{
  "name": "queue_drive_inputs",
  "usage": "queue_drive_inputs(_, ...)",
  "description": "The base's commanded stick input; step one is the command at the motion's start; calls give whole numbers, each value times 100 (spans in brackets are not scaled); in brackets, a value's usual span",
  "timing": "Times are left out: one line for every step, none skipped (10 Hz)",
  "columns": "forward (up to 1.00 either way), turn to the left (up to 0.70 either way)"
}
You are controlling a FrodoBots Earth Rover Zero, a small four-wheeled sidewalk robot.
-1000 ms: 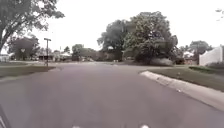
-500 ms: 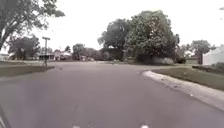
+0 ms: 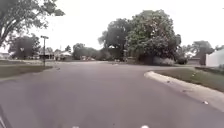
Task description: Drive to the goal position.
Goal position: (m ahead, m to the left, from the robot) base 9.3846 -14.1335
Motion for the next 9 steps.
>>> queue_drive_inputs(70,0)
queue_drive_inputs(70,0)
queue_drive_inputs(70,0)
queue_drive_inputs(70,0)
queue_drive_inputs(70,0)
queue_drive_inputs(70,0)
queue_drive_inputs(70,0)
queue_drive_inputs(70,0)
queue_drive_inputs(70,0)
